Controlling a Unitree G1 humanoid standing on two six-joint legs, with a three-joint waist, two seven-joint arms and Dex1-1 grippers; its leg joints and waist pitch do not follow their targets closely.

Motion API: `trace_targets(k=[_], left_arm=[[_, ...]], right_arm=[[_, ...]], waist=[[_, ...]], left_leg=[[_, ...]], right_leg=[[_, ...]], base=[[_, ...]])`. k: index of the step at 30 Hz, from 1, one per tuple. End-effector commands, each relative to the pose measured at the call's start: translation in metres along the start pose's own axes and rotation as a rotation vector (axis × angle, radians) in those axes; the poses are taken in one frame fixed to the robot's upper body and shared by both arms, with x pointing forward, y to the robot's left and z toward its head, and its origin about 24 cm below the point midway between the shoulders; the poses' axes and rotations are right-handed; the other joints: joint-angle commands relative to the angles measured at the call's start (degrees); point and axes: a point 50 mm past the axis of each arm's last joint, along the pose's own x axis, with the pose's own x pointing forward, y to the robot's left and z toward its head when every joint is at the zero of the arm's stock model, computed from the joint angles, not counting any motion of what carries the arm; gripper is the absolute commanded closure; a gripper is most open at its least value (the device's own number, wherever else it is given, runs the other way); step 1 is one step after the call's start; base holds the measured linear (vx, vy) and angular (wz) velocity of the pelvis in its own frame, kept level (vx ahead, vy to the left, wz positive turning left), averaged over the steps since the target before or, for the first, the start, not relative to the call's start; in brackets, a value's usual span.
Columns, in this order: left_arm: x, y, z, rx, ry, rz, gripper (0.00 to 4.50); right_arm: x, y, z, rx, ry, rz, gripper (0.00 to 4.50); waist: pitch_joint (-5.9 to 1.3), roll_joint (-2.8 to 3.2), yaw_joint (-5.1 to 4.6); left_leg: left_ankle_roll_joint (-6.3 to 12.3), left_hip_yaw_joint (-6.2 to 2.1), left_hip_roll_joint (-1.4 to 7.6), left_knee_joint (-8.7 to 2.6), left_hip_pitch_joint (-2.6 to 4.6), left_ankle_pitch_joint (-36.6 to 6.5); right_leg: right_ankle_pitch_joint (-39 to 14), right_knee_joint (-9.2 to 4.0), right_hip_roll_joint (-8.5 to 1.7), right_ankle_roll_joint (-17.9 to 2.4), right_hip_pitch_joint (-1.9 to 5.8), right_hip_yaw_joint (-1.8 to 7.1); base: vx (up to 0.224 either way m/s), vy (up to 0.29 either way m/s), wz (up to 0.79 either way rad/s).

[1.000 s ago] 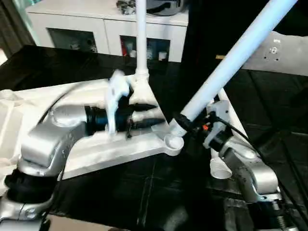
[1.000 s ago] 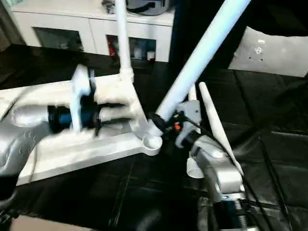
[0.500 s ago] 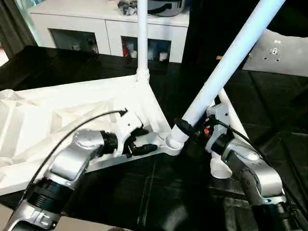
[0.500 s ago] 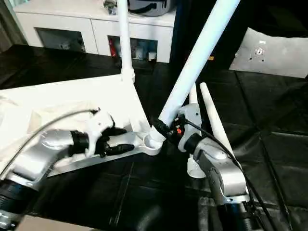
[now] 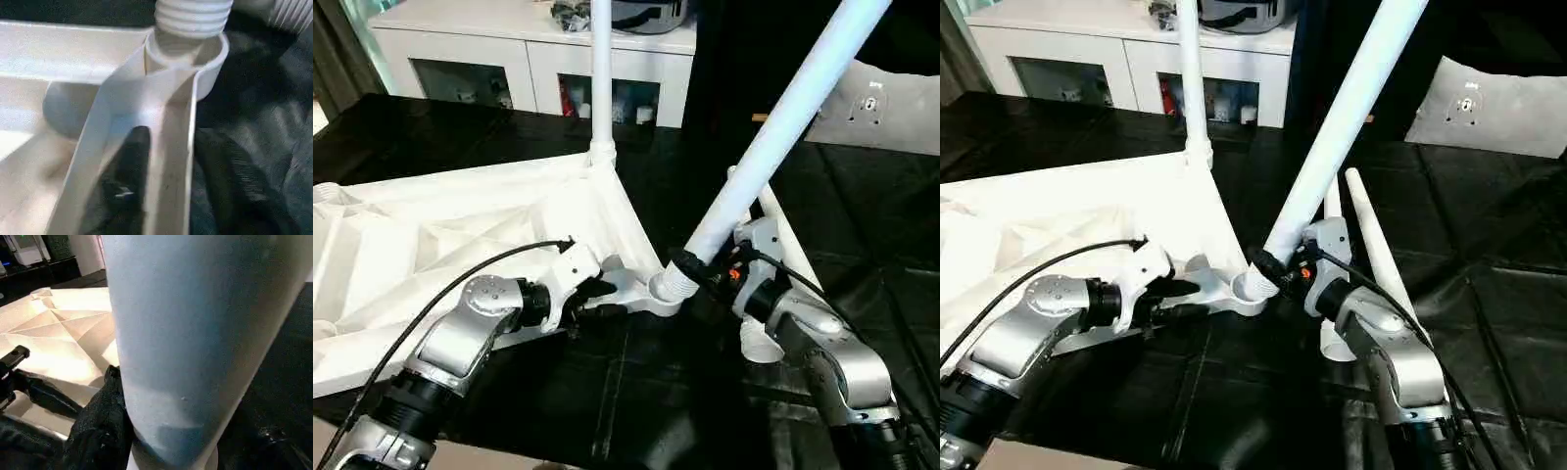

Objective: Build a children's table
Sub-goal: Insert table leg to table base

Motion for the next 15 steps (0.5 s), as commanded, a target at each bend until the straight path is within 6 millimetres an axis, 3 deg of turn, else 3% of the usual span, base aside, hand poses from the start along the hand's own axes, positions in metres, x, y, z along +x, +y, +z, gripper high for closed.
trace_targets(k=[1, 4, 11, 15], left_arm=[[0.0, 0.0, -0.009, 0.018, 0.054, -0.01, 3.34], [-0.002, 0.0, -0.013, 0.034, 0.081, -0.026, 3.36], [-0.002, 0.001, -0.02, 0.057, 0.123, -0.026, 3.97], [-0.002, 0.004, -0.022, 0.077, 0.153, -0.021, 4.29]], right_arm=[[0.0, 0.003, 0.004, -0.014, -0.008, 0.014, 2.62], [0.0, 0.003, 0.004, -0.013, -0.006, 0.015, 2.62], [0.0, 0.005, 0.003, -0.008, -0.004, 0.013, 2.62], [0.0, 0.006, 0.003, -0.007, -0.003, 0.016, 2.62]], waist=[[-4.01, 0.27, -0.09], [-3.9, 0.44, -0.11], [-3.8, 0.52, -0.26], [-3.45, 0.56, -0.27]], left_leg=[[1.11, -1.27, 3.64, -4.0, 0.56, -5.47], [0.74, -1.29, 3.59, -4.08, 0.55, -6.34], [0.49, -1.34, 3.61, -4.17, 0.61, -7.28], [-0.3, -1.42, 3.63, -4.48, 0.91, -10.49]], right_leg=[[-6.66, -3.71, -4.97, -11.23, 3.16, 3.0], [-8.06, -3.83, -5.0, -10.96, 3.14, 3.04], [-9.99, -4.03, -5.01, -10.57, 3.08, 3.08], [-15.17, -4.6, -5.08, -9.48, 2.85, 3.11]], base=[[0.0, 0.0, 0.0], [0.0, 0.0, 0.0], [0.0, 0.0, 0.0], [0.0, 0.0, 0.0]])
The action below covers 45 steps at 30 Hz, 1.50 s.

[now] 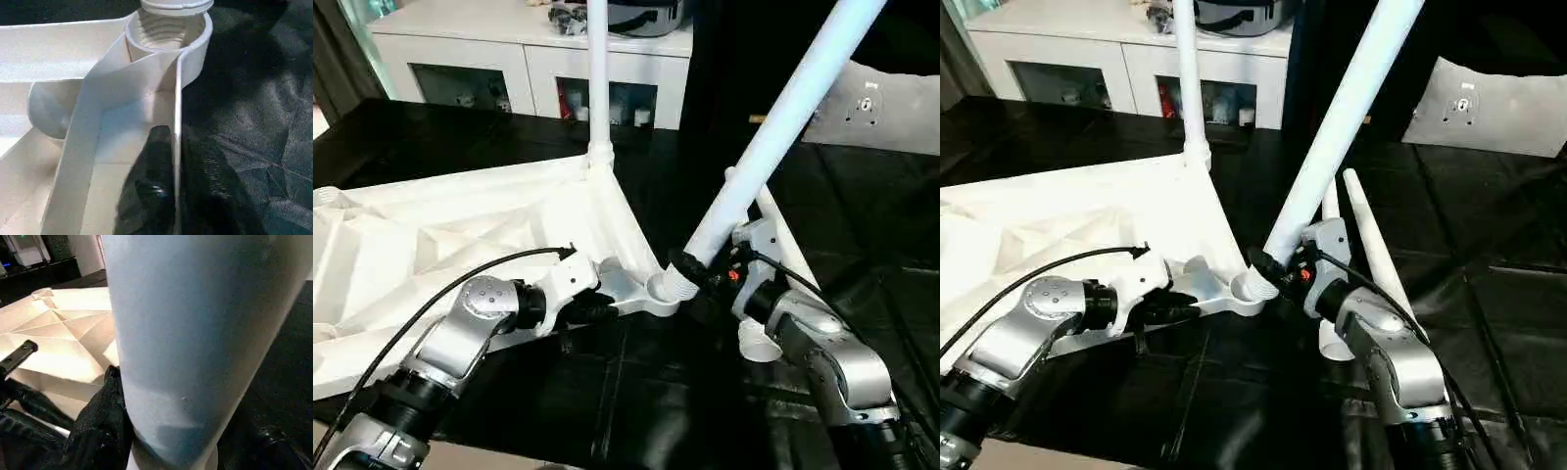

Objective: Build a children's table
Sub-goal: Insert table leg to table base

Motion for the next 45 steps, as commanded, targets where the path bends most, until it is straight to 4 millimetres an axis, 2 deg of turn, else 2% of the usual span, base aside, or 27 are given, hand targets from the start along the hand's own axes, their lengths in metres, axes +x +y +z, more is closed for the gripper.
trace_targets(k=[1, 5, 7, 10, 11, 13, 15, 16, 18, 20, 22, 23, 24, 25, 27, 29, 30, 32, 35, 37, 39, 40, 43, 45], left_arm=[[-0.001, 0.002, -0.018, -0.008, 0.11, 0.014, 4.4], [-0.002, 0.003, -0.019, 0.014, 0.132, 0.008, 4.47], [-0.003, 0.003, -0.02, 0.035, 0.154, 0.004, 4.47], [-0.004, 0.004, -0.022, 0.061, 0.18, -0.005, 4.5], [-0.006, 0.005, -0.022, 0.069, 0.176, -0.017, 4.5], [-0.007, 0.005, -0.021, 0.07, 0.17, -0.02, 4.5], [-0.008, 0.005, -0.02, 0.077, 0.158, -0.027, 4.5], [-0.008, 0.005, -0.019, 0.081, 0.152, -0.031, 4.5], [-0.011, 0.001, -0.017, 0.11, 0.105, -0.091, 4.5], [-0.011, -0.001, -0.017, 0.118, 0.087, -0.113, 4.5], [-0.012, -0.004, -0.016, 0.123, 0.075, -0.157, 4.5], [-0.012, -0.006, -0.016, 0.127, 0.074, -0.175, 4.5], [-0.012, -0.008, -0.016, 0.132, 0.073, -0.196, 4.5], [-0.012, -0.008, -0.016, 0.134, 0.073, -0.204, 4.5], [-0.013, -0.011, -0.015, 0.155, 0.076, -0.245, 4.5], [-0.013, -0.011, -0.015, 0.164, 0.078, -0.257, 4.5], [-0.013, -0.011, -0.015, 0.175, 0.081, -0.264, 4.5], [-0.013, -0.011, -0.014, 0.181, 0.079, -0.276, 4.5], [-0.012, -0.011, -0.012, 0.191, 0.068, -0.29, 4.5], [-0.011, -0.011, -0.011, 0.196, 0.063, -0.295, 4.5], [-0.011, -0.01, -0.009, 0.198, 0.055, -0.289, 4.5], [-0.01, -0.009, -0.01, 0.197, 0.056, -0.277, 4.5], [-0.011, -0.006, -0.011, 0.195, 0.061, -0.263, 4.5], [-0.011, -0.005, -0.012, 0.192, 0.061, -0.259, 4.5]], right_arm=[[0.0, 0.003, 0.005, -0.012, -0.012, 0.011, 2.62], [0.002, 0.005, 0.007, -0.022, 0.005, 0.039, 2.62], [0.003, 0.005, 0.008, -0.032, 0.021, 0.06, 2.62], [0.007, 0.007, 0.01, -0.053, 0.052, 0.1, 2.62], [0.01, 0.009, 0.013, -0.063, 0.074, 0.137, 2.62], [0.011, 0.01, 0.014, -0.064, 0.082, 0.152, 2.62], [0.013, 0.011, 0.015, -0.067, 0.094, 0.17, 2.62], [0.014, 0.011, 0.016, -0.068, 0.099, 0.178, 2.62], [0.018, 0.013, 0.014, -0.087, 0.146, 0.214, 2.62], [0.019, 0.014, 0.013, -0.089, 0.161, 0.225, 2.62], [0.022, 0.014, 0.011, -0.078, 0.192, 0.245, 2.62], [0.023, 0.014, 0.01, -0.073, 0.206, 0.252, 2.62], [0.024, 0.014, 0.008, -0.075, 0.22, 0.259, 2.62], [0.024, 0.014, 0.007, -0.076, 0.225, 0.261, 2.62], [0.023, 0.014, -0.001, -0.072, 0.276, 0.29, 2.62], [0.023, 0.014, -0.003, -0.073, 0.293, 0.299, 2.62], [0.023, 0.015, -0.006, -0.06, 0.303, 0.314, 2.62], [0.023, 0.014, -0.008, -0.05, 0.308, 0.316, 2.62], [0.025, 0.012, -0.01, -0.038, 0.313, 0.313, 2.62], [0.025, 0.011, -0.011, -0.023, 0.311, 0.311, 2.62], [0.023, 0.009, -0.014, 0.014, 0.291, 0.306, 2.62], [0.022, 0.008, -0.015, 0.037, 0.273, 0.297, 2.62], [0.018, 0.005, -0.019, 0.091, 0.236, 0.273, 2.62], [0.016, 0.002, -0.022, 0.123, 0.215, 0.254, 2.62]], waist=[[-3.14, 0.21, -0.16], [-3.08, 0.17, -0.3], [-3.03, 0.01, -0.44], [-2.83, 0.04, -0.63], [-2.89, -0.55, -0.74], [-2.83, -0.32, -1.02], [-2.95, -0.5, -1.08], [-3.0, -0.99, -1.14], [-3.13, -0.77, -1.1], [-3.32, -0.86, -1.27], [-3.45, -1.72, -1.13], [-3.48, -1.21, -1.0], [-3.49, -1.15, -1.03], [-3.56, -1.51, -0.95], [-3.7, -1.52, -0.78], [-3.62, -1.44, -0.73], [-3.63, -1.11, -0.67], [-3.56, -1.4, -0.73], [-3.29, -1.45, -0.73], [-3.33, -1.54, -0.77], [-3.46, -1.55, -0.74], [-3.57, -1.18, -0.62], [-3.66, -1.37, -0.48], [-3.66, -1.28, -0.14]], left_leg=[[-0.46, -1.49, 3.62, -4.57, 0.49, -11.37], [-0.9, -1.57, 3.69, -4.71, 0.63, -12.45], [-0.69, -1.62, 3.63, -4.73, 0.48, -12.26], [-0.77, -1.63, 3.61, -4.81, 0.72, -13.8], [-0.54, -1.72, 3.59, -4.79, 0.64, -13.23], [-0.63, -1.67, 3.68, -4.78, 0.68, -13.22], [-0.68, -1.66, 3.75, -4.78, 0.65, -12.89], [-0.53, -1.6, 3.78, -4.76, 0.61, -12.62], [-0.43, -1.66, 3.72, -4.78, 0.42, -11.46], [-0.43, -1.55, 3.76, -4.64, 0.5, -10.35], [0.18, -1.3, 3.78, -4.47, 0.49, -8.87], [0.41, -1.31, 3.76, -4.48, 0.46, -7.85], [0.41, -1.26, 3.85, -4.47, 0.56, -7.27], [0.47, -1.15, 3.9, -4.43, 0.64, -7.08], [0.54, -1.15, 3.9, -4.4, 0.5, -6.49], [0.35, -1.18, 3.92, -4.47, 0.51, -6.83], [-0.03, -1.22, 3.97, -4.5, 0.64, -7.37], [-0.67, -1.2, 3.96, -4.63, 0.75, -9.3], [-1.85, -1.39, 4.06, -4.91, 1.05, -13.06], [-2.08, -1.47, 4.03, -4.95, 1.05, -13.52], [-2.16, -1.47, 4.09, -4.93, 1.05, -12.81], [-2.1, -1.49, 4.09, -4.89, 1.02, -12.14], [-1.95, -1.4, 4.05, -4.87, 0.98, -11.85], [-1.85, -1.28, 4.07, -4.86, 1.08, -11.65]], right_leg=[[-16.79, -4.89, -5.09, -9.02, 2.47, 3.1], [-18.13, -4.97, -5.13, -8.76, 2.35, 3.17], [-18.42, -4.98, -5.14, -8.58, 2.46, 3.18], [-21.15, -5.3, -5.18, -8.21, 2.28, 3.18], [-22.86, -5.23, -5.33, -7.71, 2.41, 3.19], [-23.25, -5.43, -5.32, -7.53, 2.12, 3.21], [-22.11, -5.28, -5.29, -7.78, 2.17, 3.21], [-21.7, -5.29, -5.27, -7.83, 2.2, 3.19], [-19.94, -4.96, -5.25, -8.25, 2.38, 3.15], [-16.48, -4.56, -5.21, -9.32, 2.36, 3.13], [-13.72, -4.27, -5.25, -10.1, 2.46, 3.18], [-12.74, -4.14, -5.33, -10.58, 2.47, 3.15], [-11.48, -4.06, -5.23, -10.87, 2.4, 3.14], [-10.75, -4.02, -5.19, -10.99, 2.39, 3.14], [-8.91, -3.65, -5.27, -11.51, 2.62, 3.1], [-9.1, -3.75, -5.3, -11.43, 2.62, 3.08], [-9.25, -3.75, -5.35, -11.37, 2.57, 3.11], [-10.9, -4.03, -5.31, -11.15, 2.53, 3.12], [-16.7, -4.56, -5.48, -10.19, 2.37, 3.18], [-18.2, -4.71, -5.52, -9.74, 2.35, 3.22], [-16.88, -4.61, -5.54, -9.74, 2.36, 3.27], [-15.13, -4.42, -5.49, -10.1, 2.42, 3.26], [-12.74, -4.28, -5.36, -10.79, 2.48, 3.18], [-12.15, -4.32, -5.41, -11.11, 2.46, 3.2]], base=[[0.0, 0.0, 0.0], [0.0, 0.0, 0.0], [0.0, 0.0, 0.0], [0.0, 0.0, 0.0], [0.0, 0.0, 0.0], [0.0, 0.0, 0.0], [0.0, 0.0, 0.0], [0.0, 0.0, 0.0], [0.0, 0.0, 0.0], [0.0, 0.0, 0.0], [0.0, 0.0, 0.0], [0.0, 0.0, 0.0], [0.0, 0.0, 0.0], [0.0, 0.0, 0.0], [0.0, 0.0, 0.0], [0.0, 0.0, 0.0], [0.0, 0.0, 0.0], [0.0, 0.0, 0.0], [0.0, 0.0, 0.0], [0.0, 0.0, 0.0], [0.0, 0.0, 0.0], [0.0, 0.0, 0.0], [0.0, 0.0, 0.0], [0.0, 0.0, 0.0]])
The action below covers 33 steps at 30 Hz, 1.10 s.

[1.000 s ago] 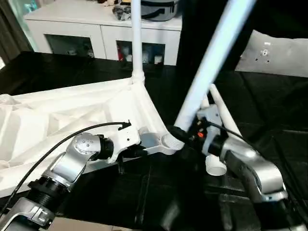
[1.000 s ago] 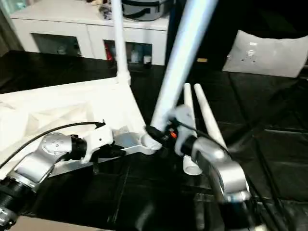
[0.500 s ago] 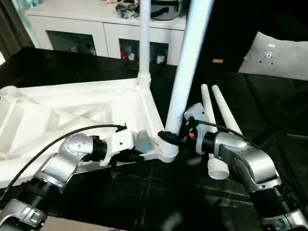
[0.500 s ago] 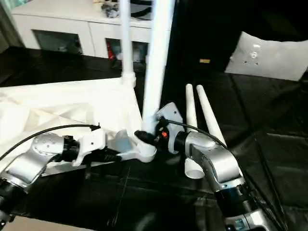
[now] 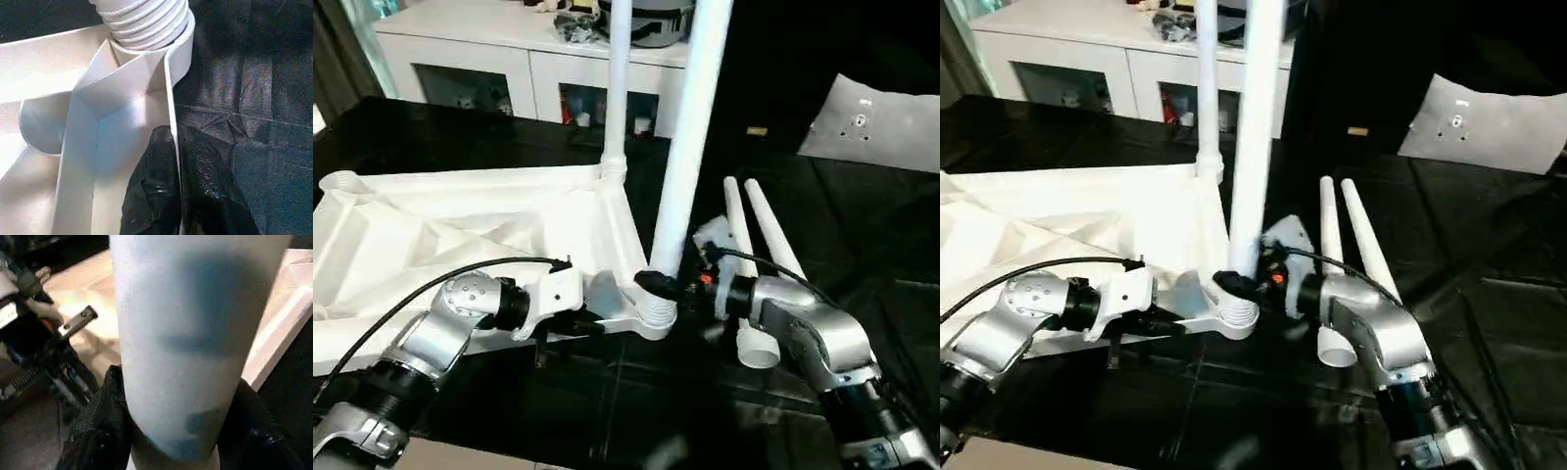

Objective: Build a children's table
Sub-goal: Insert table leg to table base

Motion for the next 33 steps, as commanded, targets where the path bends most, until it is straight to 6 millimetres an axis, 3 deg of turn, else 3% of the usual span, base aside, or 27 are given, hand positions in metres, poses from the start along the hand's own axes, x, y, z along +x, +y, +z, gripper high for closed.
trace_targets(k=[1, 2, 4, 6, 7, 9, 11, 16, 20, 23, 26, 27, 28, 29, 33], left_arm=[[0.006, -0.007, -0.003, 0.015, 0.024, -0.071, 4.5], [0.005, -0.006, -0.003, 0.011, 0.022, -0.067, 4.5], [0.004, -0.004, -0.004, 0.001, 0.017, -0.053, 4.5], [0.004, -0.003, -0.004, -0.002, 0.015, -0.049, 4.5], [0.005, -0.002, -0.004, -0.003, 0.016, -0.04, 4.5], [0.006, -0.001, -0.004, -0.004, 0.017, -0.034, 4.5], [0.007, 0.0, -0.004, -0.005, 0.015, -0.032, 4.5], [0.008, 0.001, -0.004, -0.001, 0.018, -0.034, 4.5], [0.008, 0.003, -0.004, 0.006, 0.026, -0.036, 4.5], [0.008, 0.003, -0.005, 0.008, 0.03, -0.039, 4.5], [0.006, 0.002, -0.006, 0.01, 0.034, -0.041, 4.5], [0.006, 0.002, -0.006, 0.01, 0.035, -0.042, 4.5], [0.005, 0.002, -0.007, 0.012, 0.038, -0.046, 4.5], [0.005, 0.001, -0.007, 0.014, 0.039, -0.049, 4.5], [0.004, -0.001, -0.006, 0.031, 0.045, -0.078, 4.5]], right_arm=[[-0.007, -0.006, -0.02, 0.09, 0.022, -0.05, 2.62], [-0.011, -0.007, -0.027, 0.114, 0.001, -0.068, 2.62], [-0.016, -0.005, -0.041, 0.151, -0.048, -0.091, 2.62], [-0.017, -0.005, -0.045, 0.167, -0.068, -0.101, 2.62], [-0.018, -0.006, -0.049, 0.19, -0.094, -0.122, 2.62], [-0.019, -0.006, -0.052, 0.206, -0.11, -0.137, 2.62], [-0.022, -0.007, -0.059, 0.226, -0.135, -0.16, 2.62], [-0.026, -0.003, -0.07, 0.102, -0.07, -0.161, 2.62], [-0.027, -0.003, -0.08, -0.029, 0.043, -0.139, 2.62], [-0.026, -0.003, -0.082, -0.067, 0.083, -0.12, 2.62], [-0.024, -0.003, -0.083, -0.106, 0.132, -0.087, 2.62], [-0.024, -0.003, -0.084, -0.114, 0.146, -0.078, 2.62], [-0.022, -0.002, -0.086, -0.138, 0.194, -0.042, 2.62], [-0.022, -0.002, -0.088, -0.143, 0.221, -0.023, 2.62], [-0.02, 0.0, -0.097, -0.138, 0.308, 0.058, 2.62]], waist=[[-2.87, 0.76, -0.11], [-2.89, 1.09, 0.11], [-2.93, 0.94, 0.36], [-2.75, 1.16, 0.15], [-2.54, 1.71, 0.16], [-2.52, 1.51, 0.11], [-2.31, 1.79, 0.09], [-2.0, 2.2, -0.06], [-1.67, 1.94, -0.11], [-1.49, 1.65, -0.25], [-1.42, 1.77, -0.34], [-1.33, 1.4, -0.42], [-1.29, 1.6, -0.44], [-1.04, 1.24, -0.58], [-0.5, 1.26, -0.79]], left_leg=[[-1.81, -1.42, 4.04, -4.59, 0.56, -11.73], [-1.98, -1.33, 4.08, -4.6, 0.7, -12.44], [-1.99, -1.44, 4.12, -4.7, 0.64, -13.09], [-2.16, -1.64, 4.07, -4.92, 0.66, -14.8], [-2.2, -1.7, 4.03, -5.0, 0.64, -15.32], [-2.24, -1.71, 4.06, -5.01, 0.89, -17.03], [-2.33, -1.83, 4.08, -5.14, 0.91, -18.22], [-2.79, -2.16, 4.13, -5.52, 1.14, -21.61], [-2.39, -2.36, 4.02, -5.51, 1.42, -23.88], [-2.13, -2.56, 4.1, -5.66, 1.49, -25.21], [-2.03, -2.55, 4.11, -5.79, 1.49, -25.66], [-1.91, -2.51, 4.09, -5.8, 1.5, -25.76], [-1.92, -2.57, 4.03, -5.83, 1.7, -26.23], [-1.77, -2.56, 4.01, -5.89, 1.61, -26.37], [-1.37, -2.76, 3.97, -5.96, 1.86, -28.07]], right_leg=[[-12.12, -4.16, -5.47, -11.25, 2.07, 3.25], [-12.46, -4.41, -5.49, -11.07, 1.93, 3.3], [-12.75, -4.36, -5.61, -11.03, 2.06, 3.26], [-14.74, -4.57, -5.53, -10.81, 2.0, 3.13], [-16.22, -4.7, -5.55, -10.54, 1.83, 3.19], [-19.03, -5.14, -5.68, -10.11, 1.71, 3.21], [-20.84, -5.4, -5.7, -9.55, 1.52, 3.25], [-23.97, -5.71, -5.67, -8.77, 1.39, 3.21], [-31.42, -6.61, -5.93, -6.31, 0.96, 3.32], [-33.45, -6.83, -5.88, -5.65, 0.79, 3.27], [-33.24, -6.87, -5.78, -5.43, 0.66, 3.32], [-33.84, -7.03, -5.78, -5.21, 0.63, 3.31], [-35.04, -7.09, -5.76, -4.84, 0.49, 3.31], [-35.7, -7.22, -5.74, -4.61, 0.41, 3.31], [-39.68, -7.74, -5.85, -3.16, -0.18, 3.39]], base=[[0.0, 0.0, 0.0], [0.0, 0.0, 0.0], [0.0, 0.0, 0.0], [0.0, 0.0, 0.0], [0.0, 0.0, 0.0], [0.0, 0.0, 0.0], [0.0, 0.0, 0.0], [0.0, 0.0, 0.0], [0.0, 0.0, 0.0], [0.0, 0.0, 0.0], [0.0, 0.0, 0.0], [0.0, 0.0, 0.0], [0.0, 0.0, 0.0], [0.0, 0.0, 0.0], [0.0, 0.0, 0.0]])
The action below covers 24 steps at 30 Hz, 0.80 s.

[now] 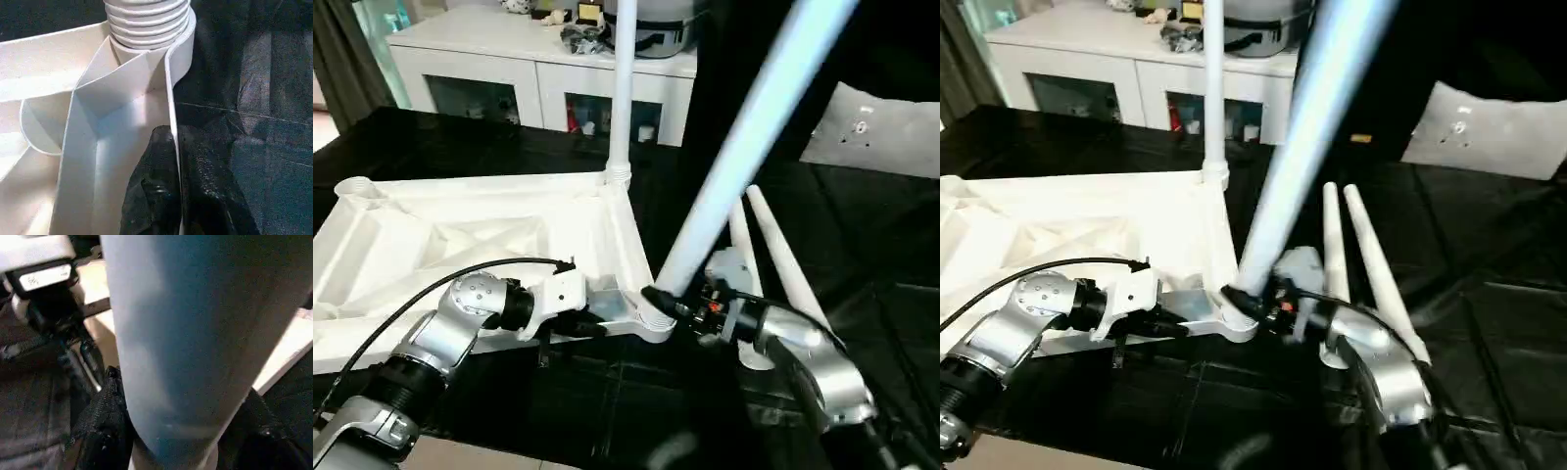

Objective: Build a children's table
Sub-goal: Insert table leg to table base

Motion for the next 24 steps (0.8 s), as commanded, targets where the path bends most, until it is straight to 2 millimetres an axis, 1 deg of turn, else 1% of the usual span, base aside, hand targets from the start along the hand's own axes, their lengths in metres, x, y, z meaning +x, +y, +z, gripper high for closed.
trace_targets(k=[1, 2, 3, 4, 5, 6, 7, 8, 9, 10, 11, 12, 13, 14, 16, 17, 18, 19, 20, 22, 23, 24], left_arm=[[0.0, -0.004, 0.002, 0.06, 0.034, -0.073, 4.5], [-0.001, -0.005, 0.003, 0.076, 0.038, -0.09, 4.5], [-0.001, -0.004, 0.005, 0.096, 0.04, -0.109, 4.5], [-0.001, -0.004, 0.005, 0.096, 0.04, -0.109, 4.5], [-0.002, -0.001, 0.011, 0.11, 0.028, -0.119, 4.5], [-0.002, -0.001, 0.011, 0.11, 0.028, -0.119, 4.5], [-0.003, 0.001, 0.013, 0.117, 0.023, -0.122, 4.5], [-0.003, 0.006, 0.017, 0.127, 0.018, -0.12, 4.5], [-0.004, 0.012, 0.021, 0.139, 0.015, -0.117, 4.5], [-0.005, 0.015, 0.024, 0.147, 0.014, -0.114, 4.5], [-0.007, 0.021, 0.028, 0.16, 0.015, -0.113, 4.5], [-0.007, 0.021, 0.028, 0.16, 0.015, -0.113, 4.5], [-0.008, 0.027, 0.033, 0.176, 0.016, -0.111, 4.5], [-0.01, 0.03, 0.037, 0.184, 0.015, -0.108, 4.5], [-0.011, 0.033, 0.04, 0.19, 0.013, -0.105, 4.5], [-0.013, 0.035, 0.04, 0.191, 0.015, -0.101, 4.5], [-0.013, 0.035, 0.04, 0.191, 0.015, -0.101, 4.5], [-0.015, 0.037, 0.039, 0.19, 0.028, -0.092, 4.5], [-0.016, 0.038, 0.038, 0.187, 0.032, -0.088, 4.5], [-0.019, 0.04, 0.034, 0.184, 0.047, -0.081, 4.5], [-0.022, 0.04, 0.032, 0.176, 0.054, -0.074, 4.5], [-0.024, 0.04, 0.03, 0.172, 0.059, -0.07, 4.5]], right_arm=[[-0.012, 0.016, -0.069, 0.16, 0.331, 0.054, 2.62], [-0.01, 0.016, -0.07, 0.163, 0.34, 0.068, 2.62], [-0.007, 0.017, -0.071, 0.167, 0.35, 0.089, 2.62], [-0.007, 0.017, -0.071, 0.167, 0.35, 0.089, 2.62], [-0.005, 0.019, -0.07, 0.167, 0.363, 0.13, 2.62], [-0.005, 0.019, -0.07, 0.167, 0.363, 0.13, 2.62], [-0.005, 0.02, -0.07, 0.168, 0.369, 0.152, 2.62], [-0.005, 0.021, -0.069, 0.174, 0.379, 0.186, 2.62], [-0.005, 0.023, -0.068, 0.179, 0.39, 0.22, 2.62], [-0.005, 0.023, -0.067, 0.182, 0.398, 0.24, 2.62], [-0.005, 0.023, -0.066, 0.183, 0.407, 0.265, 2.62], [-0.005, 0.023, -0.066, 0.183, 0.407, 0.265, 2.62], [-0.004, 0.022, -0.063, 0.183, 0.415, 0.286, 2.62], [-0.002, 0.02, -0.061, 0.18, 0.415, 0.289, 2.62], [0.0, 0.019, -0.059, 0.178, 0.413, 0.291, 2.62], [0.001, 0.018, -0.058, 0.176, 0.411, 0.292, 2.62], [0.001, 0.018, -0.058, 0.176, 0.411, 0.292, 2.62], [0.002, 0.018, -0.057, 0.173, 0.405, 0.294, 2.62], [0.003, 0.018, -0.056, 0.172, 0.402, 0.294, 2.62], [0.004, 0.018, -0.055, 0.17, 0.396, 0.29, 2.62], [0.005, 0.018, -0.055, 0.168, 0.39, 0.285, 2.62], [0.005, 0.018, -0.054, 0.167, 0.388, 0.282, 2.62]], waist=[[0.43, 0.63, -0.63], [0.45, 0.55, -1.0], [1.07, 0.39, -1.42], [0.87, 0.5, -1.49], [1.08, 0.27, -1.62], [1.01, 0.37, -1.57], [1.1, 0.35, -1.55], [1.2, 0.31, -1.54], [1.52, 0.07, -1.56], [1.41, 0.1, -1.45], [1.97, -0.27, -1.49], [1.97, -0.27, -1.49], [1.87, -0.31, -1.49], [1.99, -0.44, -1.45], [1.96, -0.49, -1.47], [2.21, -0.62, -1.56], [2.21, -0.62, -1.56], [2.42, -0.44, -1.56], [2.53, -0.45, -1.56], [2.89, -0.5, -1.55], [3.02, -0.59, -1.46], [3.25, -0.55, -1.47]], left_leg=[[-1.3, -2.78, 4.05, -5.65, 0.74, -28.87], [-1.43, -3.11, 4.07, -5.87, 0.6, -30.2], [-1.51, -3.27, 4.1, -6.16, 0.53, -31.69], [-1.57, -3.31, 4.08, -6.11, 0.75, -32.13], [-1.32, -3.16, 4.15, -6.47, 0.77, -31.19], [-1.24, -3.15, 4.19, -6.54, 0.8, -30.96], [-1.2, -3.06, 4.23, -6.59, 0.89, -30.77], [-1.07, -2.91, 4.28, -6.7, 0.98, -30.4], [-0.85, -2.75, 4.3, -6.9, 1.0, -29.81], [-0.91, -2.73, 4.35, -6.91, 1.03, -29.44], [-0.68, -2.68, 4.4, -7.1, 0.65, -28.62], [-0.68, -2.68, 4.4, -7.1, 0.65, -28.62], [-0.65, -2.64, 4.6, -7.16, 0.37, -26.56], [-0.53, -2.54, 4.69, -7.15, 0.31, -25.46], [-0.53, -2.43, 4.79, -7.13, 0.22, -24.08], [-0.27, -2.26, 4.85, -7.14, 0.0, -22.05], [-0.27, -2.26, 4.85, -7.14, 0.0, -22.05], [-0.08, -2.1, 4.85, -7.11, -0.03, -21.24], [-0.03, -2.05, 4.83, -7.1, 0.07, -21.48], [-0.2, -2.18, 4.88, -7.26, 0.13, -23.03], [-0.29, -2.31, 4.89, -7.29, 0.27, -24.13], [-0.43, -2.57, 4.99, -7.46, 0.24, -25.14]], right_leg=[[-39.66, -7.5, -5.77, -3.47, -1.05, 3.47], [-39.81, -7.32, -5.74, -3.41, -0.81, 3.29], [-40.23, -7.45, -5.66, -3.21, -1.06, 3.2], [-40.23, -7.48, -5.63, -3.1, -1.02, 3.18], [-38.2, -7.59, -5.6, -3.34, -0.92, 3.34], [-37.49, -7.55, -5.6, -3.59, -0.86, 3.4], [-36.89, -7.63, -5.6, -3.81, -0.94, 3.49], [-35.16, -7.6, -5.51, -4.4, -0.91, 3.51], [-33.43, -7.72, -5.33, -4.75, -0.93, 3.54], [-32.23, -7.51, -5.36, -5.14, -0.81, 3.59], [-30.89, -7.3, -5.41, -5.8, -0.73, 3.74], [-30.89, -7.3, -5.41, -5.8, -0.73, 3.74], [-27.85, -6.98, -5.67, -6.97, -0.34, 3.81], [-25.87, -6.74, -5.75, -7.77, -0.28, 3.88], [-23.5, -6.46, -5.83, -8.81, -0.06, 3.89], [-20.46, -6.16, -5.83, -10.24, 0.14, 3.9], [-20.46, -6.16, -5.83, -10.24, 0.14, 3.9], [-20.01, -6.15, -5.92, -10.86, 0.18, 3.93], [-20.61, -6.29, -5.93, -10.83, 0.08, 3.96], [-24.28, -6.55, -6.07, -10.26, -0.03, 4.01], [-27.76, -6.87, -6.32, -9.47, -0.15, 4.13], [-31.4, -7.12, -6.55, -8.57, -0.29, 4.2]], base=[[0.0, 0.0, 0.0], [0.0, 0.0, 0.0], [0.0, 0.0, 0.0], [0.0, 0.0, 0.0], [0.0, 0.0, 0.0], [0.0, 0.0, 0.0], [0.0, 0.0, 0.0], [0.0, 0.0, 0.0], [0.0, 0.0, 0.0], [0.0, 0.0, 0.0], [0.0, 0.0, 0.0], [0.0, 0.0, 0.0], [0.0, 0.0, 0.0], [0.0, 0.0, 0.0], [0.0, 0.0, 0.0], [0.0, 0.0, 0.0], [0.067, -0.004, -0.01], [0.0, 0.0, 0.0], [0.0, 0.0, 0.0], [0.0, 0.0, 0.0], [0.0, 0.0, 0.0], [0.0, 0.0, 0.0]])
